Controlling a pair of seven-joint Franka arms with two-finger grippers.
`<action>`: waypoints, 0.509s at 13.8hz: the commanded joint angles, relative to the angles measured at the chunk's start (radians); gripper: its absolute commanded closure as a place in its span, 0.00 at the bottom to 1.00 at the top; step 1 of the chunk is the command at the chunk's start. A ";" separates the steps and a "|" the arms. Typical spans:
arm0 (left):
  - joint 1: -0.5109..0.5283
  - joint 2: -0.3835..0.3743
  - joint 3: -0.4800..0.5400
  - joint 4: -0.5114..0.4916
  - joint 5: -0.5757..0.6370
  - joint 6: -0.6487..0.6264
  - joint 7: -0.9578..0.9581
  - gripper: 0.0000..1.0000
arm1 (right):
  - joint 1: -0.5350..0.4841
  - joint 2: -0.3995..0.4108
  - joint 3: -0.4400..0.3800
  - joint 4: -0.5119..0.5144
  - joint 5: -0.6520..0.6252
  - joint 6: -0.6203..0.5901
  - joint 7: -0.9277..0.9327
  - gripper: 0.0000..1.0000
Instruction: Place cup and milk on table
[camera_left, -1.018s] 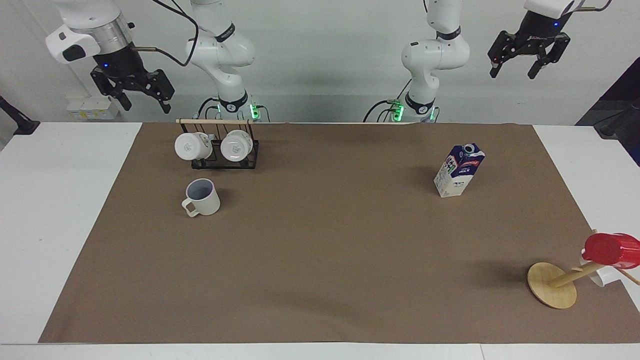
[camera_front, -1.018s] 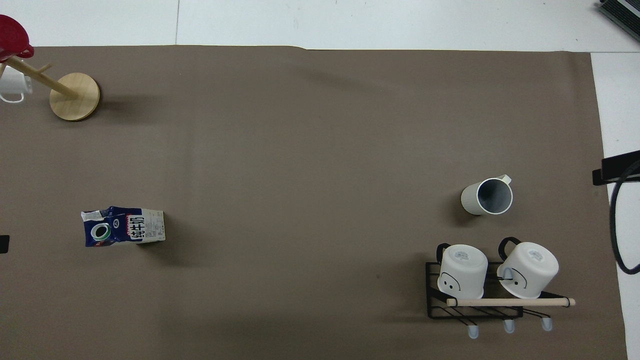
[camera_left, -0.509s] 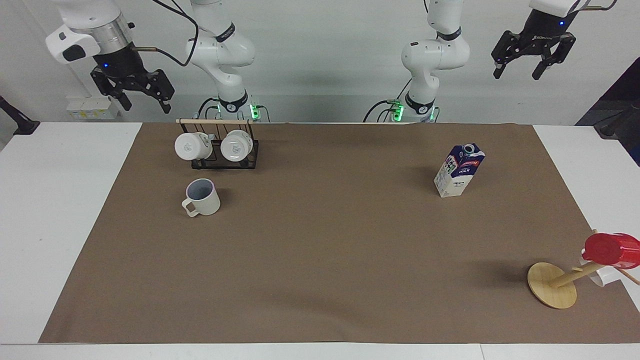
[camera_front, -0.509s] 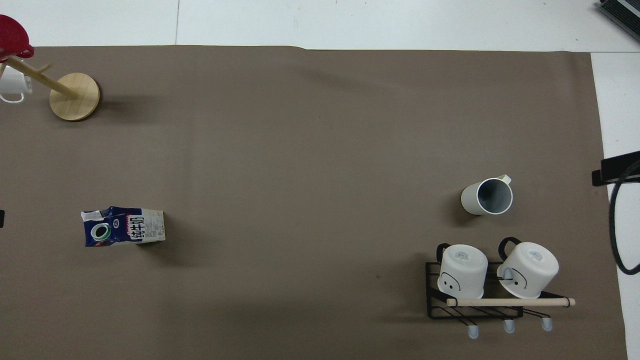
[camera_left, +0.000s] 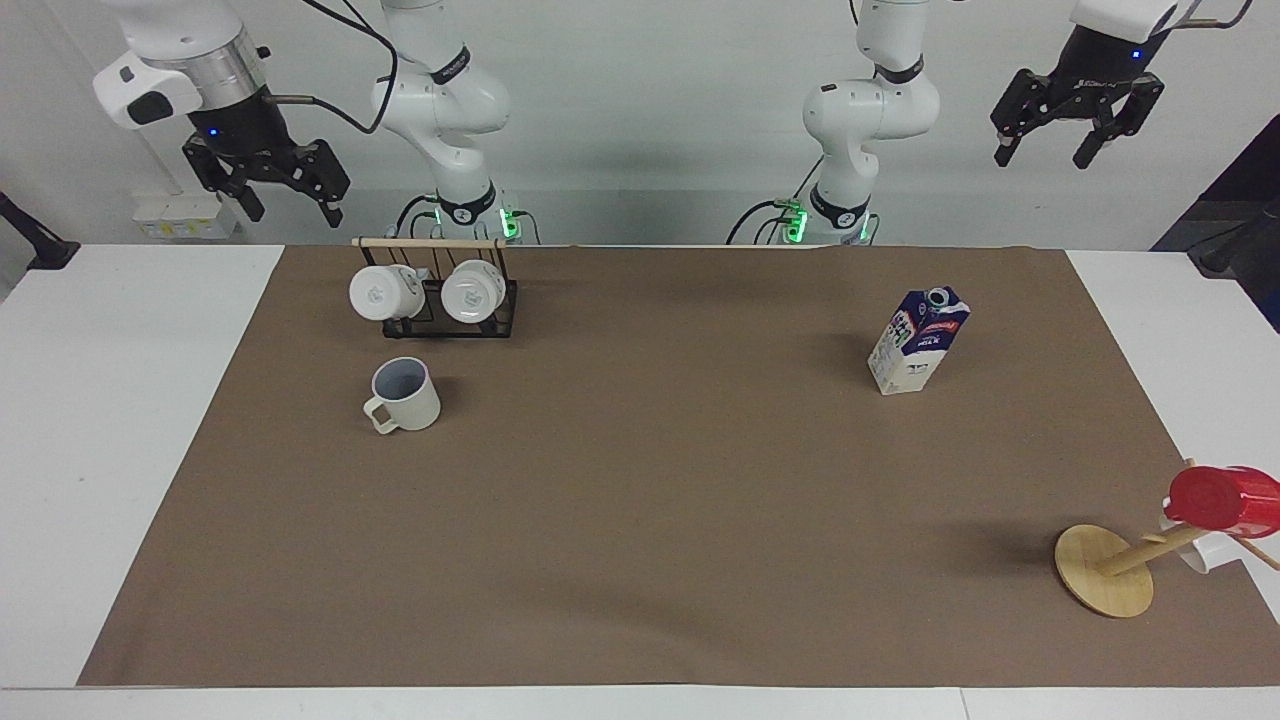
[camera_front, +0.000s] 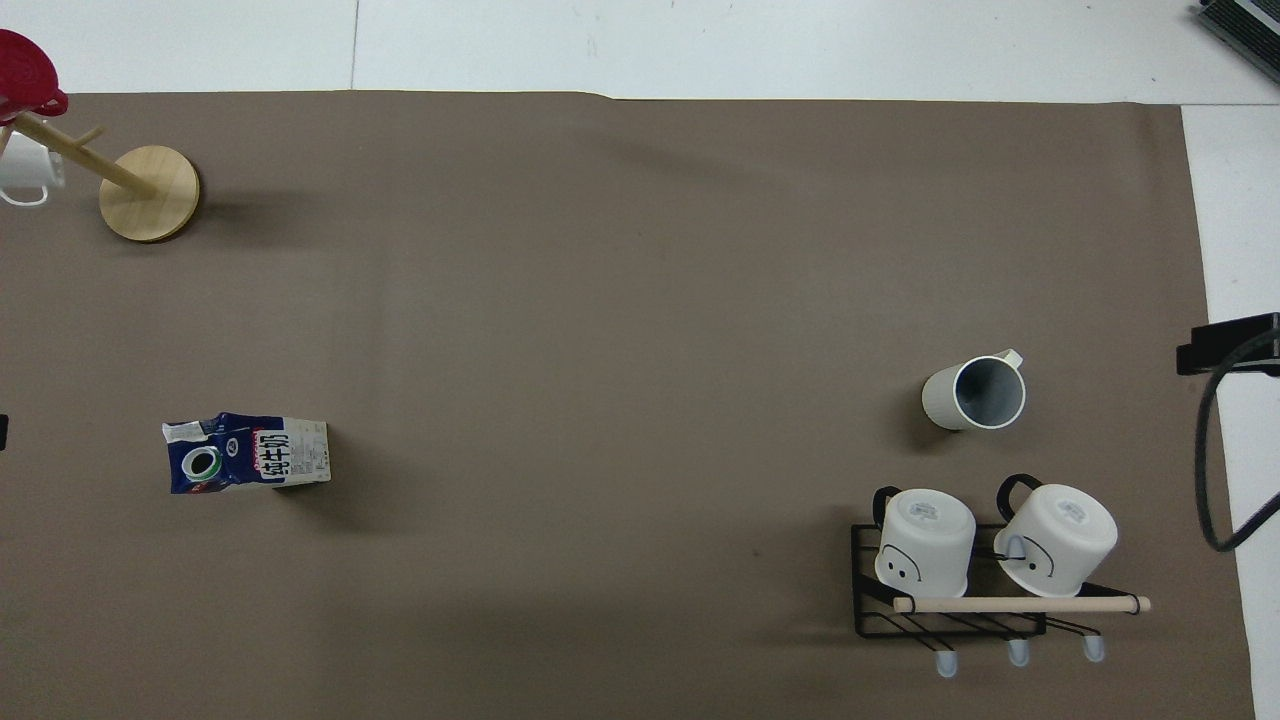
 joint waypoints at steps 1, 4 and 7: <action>0.012 0.009 -0.009 0.029 0.017 -0.016 0.002 0.00 | 0.004 -0.025 0.006 -0.057 -0.014 0.035 -0.007 0.00; 0.012 0.009 -0.010 0.028 0.017 -0.012 0.002 0.00 | 0.009 -0.018 0.010 -0.141 -0.001 0.128 -0.015 0.00; 0.011 0.015 -0.010 0.017 0.015 0.011 0.002 0.00 | 0.048 -0.006 0.014 -0.265 0.020 0.239 -0.010 0.00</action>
